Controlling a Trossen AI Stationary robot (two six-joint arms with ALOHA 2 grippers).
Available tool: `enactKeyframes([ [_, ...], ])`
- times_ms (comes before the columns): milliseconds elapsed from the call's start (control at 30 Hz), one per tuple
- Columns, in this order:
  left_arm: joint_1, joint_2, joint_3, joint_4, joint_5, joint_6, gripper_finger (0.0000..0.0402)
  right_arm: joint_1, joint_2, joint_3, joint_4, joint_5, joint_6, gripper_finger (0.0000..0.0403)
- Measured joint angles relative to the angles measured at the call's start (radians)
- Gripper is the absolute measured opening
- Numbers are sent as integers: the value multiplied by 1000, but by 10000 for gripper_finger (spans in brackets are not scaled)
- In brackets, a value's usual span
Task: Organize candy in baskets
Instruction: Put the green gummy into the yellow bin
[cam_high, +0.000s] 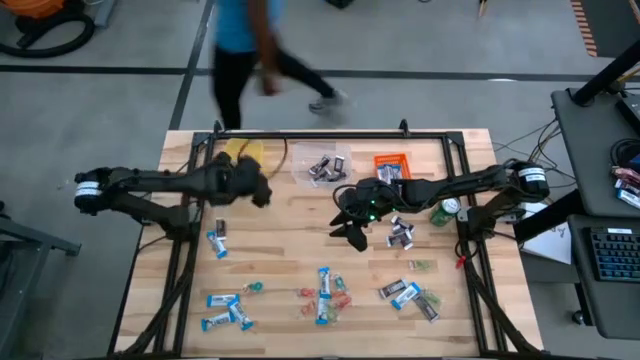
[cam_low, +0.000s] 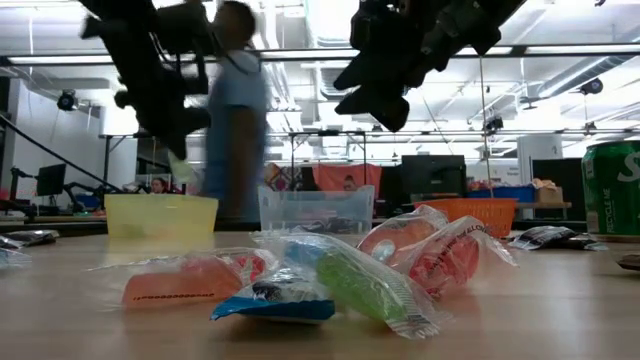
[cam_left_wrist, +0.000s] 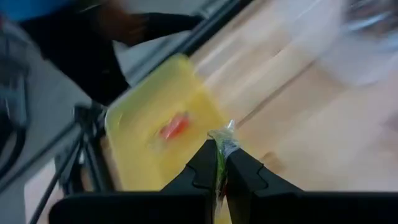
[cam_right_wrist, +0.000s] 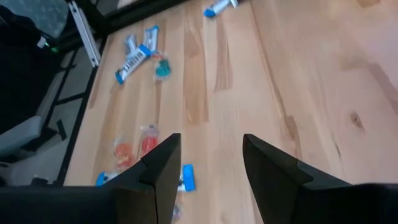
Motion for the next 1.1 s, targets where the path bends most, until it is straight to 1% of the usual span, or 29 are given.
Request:
enactKeyframes([
  [67, 98, 18, 0, 2, 51, 40, 0, 0, 0, 0, -15, 0, 0, 162],
  [133, 181, 40, 0, 5, 79, 80, 0, 0, 0, 0, -19, 0, 0, 162],
  [200, 235, 63, 0, 8, 92, 121, 0, 0, 0, 0, -22, 0, 0, 162],
  [300, 277, 95, 0, 21, 96, 170, 0, 0, 1, 0, -37, 0, -3, 162],
  [500, 298, 155, 0, 33, 93, 203, 0, 0, 1, 0, -35, 0, -13, 162],
  [633, 298, 190, 0, 38, 45, 202, 0, 0, 1, 0, -35, 0, -13, 162],
  [700, 298, 206, 0, 43, 42, 202, 2, 0, 2, -1, -36, 0, -13, 162],
  [933, 298, 245, 0, 43, 42, 200, 33, 0, 2, -1, -38, 0, -11, 162],
  [1100, 298, 250, 0, 51, 41, 199, 53, 0, 2, -1, -42, 0, -10, 162],
])
